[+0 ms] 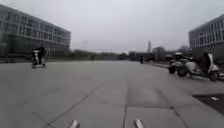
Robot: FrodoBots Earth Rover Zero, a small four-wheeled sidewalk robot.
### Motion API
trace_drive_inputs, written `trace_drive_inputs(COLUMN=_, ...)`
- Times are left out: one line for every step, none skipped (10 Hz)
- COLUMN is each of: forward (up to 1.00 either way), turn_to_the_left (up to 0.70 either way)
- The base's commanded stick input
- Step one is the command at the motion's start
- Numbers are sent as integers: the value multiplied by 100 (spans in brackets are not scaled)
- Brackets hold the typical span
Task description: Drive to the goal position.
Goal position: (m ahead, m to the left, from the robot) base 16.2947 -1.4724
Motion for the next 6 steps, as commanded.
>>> trace_drive_inputs(forward=100, turn_to_the_left=2)
trace_drive_inputs(forward=100, turn_to_the_left=2)
trace_drive_inputs(forward=100, turn_to_the_left=2)
trace_drive_inputs(forward=100, turn_to_the_left=2)
trace_drive_inputs(forward=100, turn_to_the_left=2)
trace_drive_inputs(forward=100, turn_to_the_left=2)
